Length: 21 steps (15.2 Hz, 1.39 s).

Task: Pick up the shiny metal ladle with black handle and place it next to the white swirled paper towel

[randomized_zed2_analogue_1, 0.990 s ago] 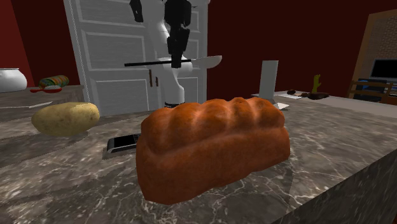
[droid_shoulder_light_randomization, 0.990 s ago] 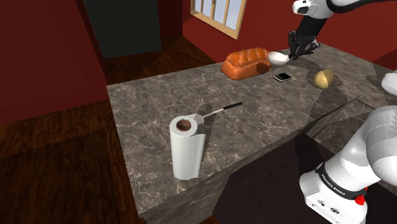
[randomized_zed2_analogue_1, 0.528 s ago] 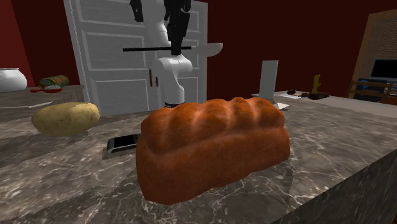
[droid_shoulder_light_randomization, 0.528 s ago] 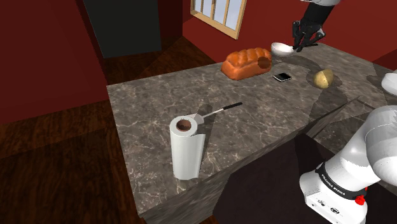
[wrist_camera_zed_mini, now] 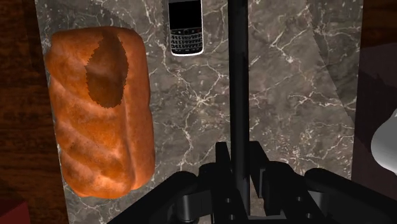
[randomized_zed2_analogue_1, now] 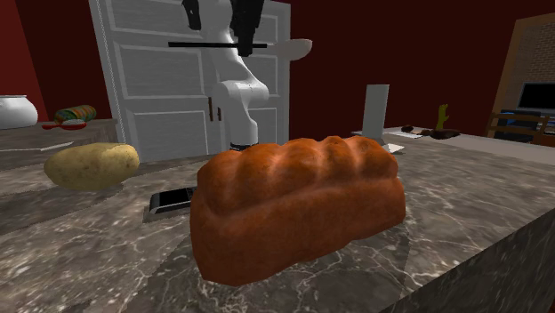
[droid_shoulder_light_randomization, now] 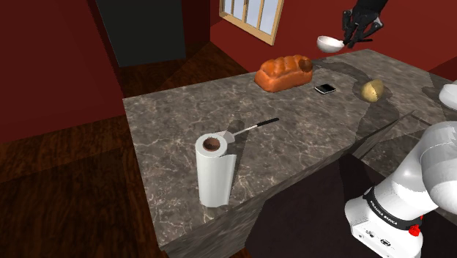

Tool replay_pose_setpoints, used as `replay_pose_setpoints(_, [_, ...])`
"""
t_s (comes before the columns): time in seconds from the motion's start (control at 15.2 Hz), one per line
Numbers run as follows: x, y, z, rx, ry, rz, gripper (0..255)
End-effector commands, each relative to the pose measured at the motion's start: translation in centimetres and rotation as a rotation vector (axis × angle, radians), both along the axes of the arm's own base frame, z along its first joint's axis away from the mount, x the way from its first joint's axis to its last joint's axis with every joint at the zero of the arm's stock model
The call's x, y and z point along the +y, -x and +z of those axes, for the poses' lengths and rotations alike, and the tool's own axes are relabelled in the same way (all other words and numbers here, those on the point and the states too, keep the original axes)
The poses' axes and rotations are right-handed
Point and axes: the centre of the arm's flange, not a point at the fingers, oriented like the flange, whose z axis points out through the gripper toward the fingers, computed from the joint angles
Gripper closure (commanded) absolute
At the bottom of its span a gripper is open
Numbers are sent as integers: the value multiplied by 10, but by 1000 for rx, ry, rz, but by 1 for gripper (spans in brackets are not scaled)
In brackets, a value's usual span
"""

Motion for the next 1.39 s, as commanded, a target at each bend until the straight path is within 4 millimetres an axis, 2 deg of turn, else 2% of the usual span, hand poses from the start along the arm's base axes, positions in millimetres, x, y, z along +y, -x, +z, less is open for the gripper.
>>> replay_pose_setpoints(0.0, [0,1,11,0,0,0,255])
replay_pose_setpoints(0.13, [0,1,21,0,0,0,255])
replay_pose_setpoints(1.32, [237,-22,21,0,0,0,255])
